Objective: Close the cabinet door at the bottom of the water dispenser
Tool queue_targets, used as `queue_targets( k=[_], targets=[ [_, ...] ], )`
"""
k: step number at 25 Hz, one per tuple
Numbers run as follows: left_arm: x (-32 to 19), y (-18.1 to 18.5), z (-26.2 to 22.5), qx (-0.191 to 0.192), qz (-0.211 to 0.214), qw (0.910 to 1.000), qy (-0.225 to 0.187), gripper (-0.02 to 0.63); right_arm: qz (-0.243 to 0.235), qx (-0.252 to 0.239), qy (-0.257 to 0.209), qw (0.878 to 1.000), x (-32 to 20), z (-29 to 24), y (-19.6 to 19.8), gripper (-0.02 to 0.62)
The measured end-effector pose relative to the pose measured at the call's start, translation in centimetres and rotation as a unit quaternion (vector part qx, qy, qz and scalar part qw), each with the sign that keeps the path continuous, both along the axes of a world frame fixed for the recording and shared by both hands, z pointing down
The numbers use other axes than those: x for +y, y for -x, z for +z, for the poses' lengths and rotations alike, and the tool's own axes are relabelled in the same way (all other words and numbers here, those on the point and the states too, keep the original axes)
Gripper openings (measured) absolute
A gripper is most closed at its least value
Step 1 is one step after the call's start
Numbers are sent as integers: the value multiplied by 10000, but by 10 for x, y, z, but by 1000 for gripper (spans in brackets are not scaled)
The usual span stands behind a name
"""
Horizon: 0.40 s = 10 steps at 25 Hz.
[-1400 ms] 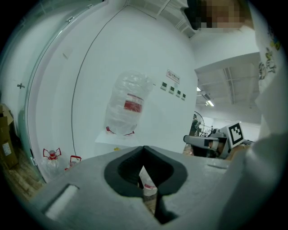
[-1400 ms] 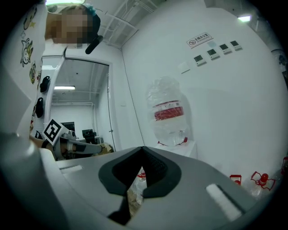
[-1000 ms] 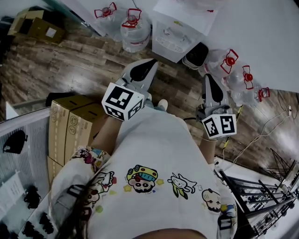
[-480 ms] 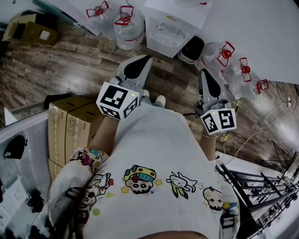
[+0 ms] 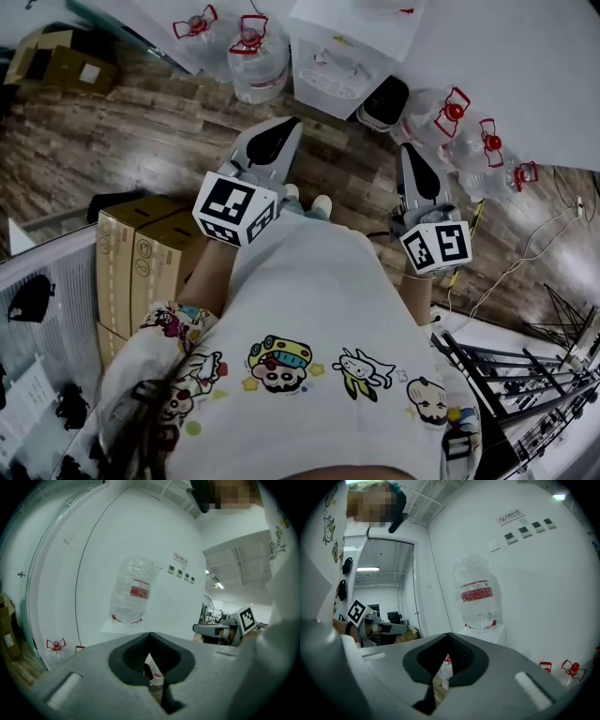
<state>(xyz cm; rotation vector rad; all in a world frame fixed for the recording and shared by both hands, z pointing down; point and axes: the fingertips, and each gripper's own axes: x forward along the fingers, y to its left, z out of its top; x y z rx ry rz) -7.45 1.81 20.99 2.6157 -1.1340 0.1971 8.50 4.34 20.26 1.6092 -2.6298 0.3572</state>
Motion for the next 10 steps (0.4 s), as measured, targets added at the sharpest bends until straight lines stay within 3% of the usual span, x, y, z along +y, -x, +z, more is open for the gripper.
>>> queue_targets(
  k=[10],
  targets=[
    [5,3,5,-86,2,9999,56,0,122,-45,-29,9999,5,1,-2,9]
  ],
)
